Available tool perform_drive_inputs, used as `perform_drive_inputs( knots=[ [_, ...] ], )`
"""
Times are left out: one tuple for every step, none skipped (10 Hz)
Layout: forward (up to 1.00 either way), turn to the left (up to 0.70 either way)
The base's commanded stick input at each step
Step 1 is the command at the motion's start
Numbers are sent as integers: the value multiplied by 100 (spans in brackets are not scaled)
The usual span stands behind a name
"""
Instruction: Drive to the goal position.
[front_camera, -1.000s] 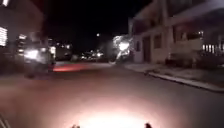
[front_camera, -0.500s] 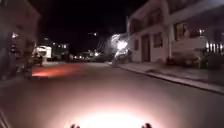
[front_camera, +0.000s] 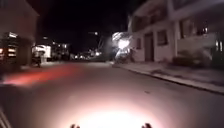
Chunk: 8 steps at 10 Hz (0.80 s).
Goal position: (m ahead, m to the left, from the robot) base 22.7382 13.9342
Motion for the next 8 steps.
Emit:
perform_drive_inputs(
  knots=[
    [85, 30],
    [85, 14],
    [85, 0],
    [85, 0],
    [85, 0],
    [85, 0],
    [85, 0],
    [85, 0]
  ],
)
